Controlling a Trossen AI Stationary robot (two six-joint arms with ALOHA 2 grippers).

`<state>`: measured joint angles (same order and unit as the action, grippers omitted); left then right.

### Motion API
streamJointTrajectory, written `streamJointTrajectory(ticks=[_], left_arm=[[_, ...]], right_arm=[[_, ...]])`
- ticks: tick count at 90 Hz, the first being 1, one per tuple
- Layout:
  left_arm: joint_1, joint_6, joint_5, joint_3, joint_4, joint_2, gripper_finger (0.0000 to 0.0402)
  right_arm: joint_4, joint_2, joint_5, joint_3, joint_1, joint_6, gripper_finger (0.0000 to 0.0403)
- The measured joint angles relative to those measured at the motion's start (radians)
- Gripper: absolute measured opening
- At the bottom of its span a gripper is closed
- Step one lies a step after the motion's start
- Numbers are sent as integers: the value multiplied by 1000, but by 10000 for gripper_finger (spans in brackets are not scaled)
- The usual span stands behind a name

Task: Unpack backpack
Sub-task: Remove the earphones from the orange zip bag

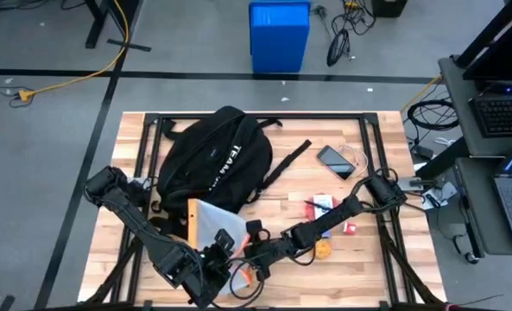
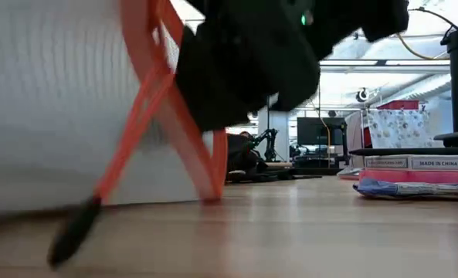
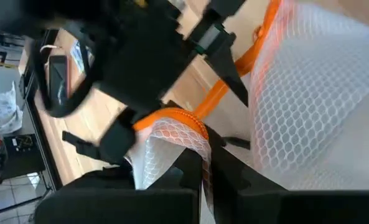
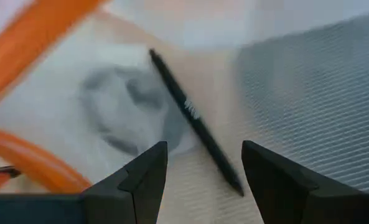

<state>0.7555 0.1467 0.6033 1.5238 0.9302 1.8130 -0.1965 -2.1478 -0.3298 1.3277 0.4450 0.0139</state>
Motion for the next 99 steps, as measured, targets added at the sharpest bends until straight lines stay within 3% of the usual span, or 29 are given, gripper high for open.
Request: streamJointTrajectory(ticks=[32, 44, 64, 99], left_arm=[[-4, 48, 3, 0, -9, 0, 0], [-4, 46, 4, 0, -8, 0, 0], [-3, 45, 5, 0, -8, 0, 0], [-2, 17, 6, 0, 5, 0, 0]], right_arm=[[-154, -82, 150, 0, -41, 28, 188], [-151, -95, 188, 0, -51, 18, 141], [-150, -95, 229, 0, -52, 26, 13], [-18, -24, 230, 0, -42, -2, 0]])
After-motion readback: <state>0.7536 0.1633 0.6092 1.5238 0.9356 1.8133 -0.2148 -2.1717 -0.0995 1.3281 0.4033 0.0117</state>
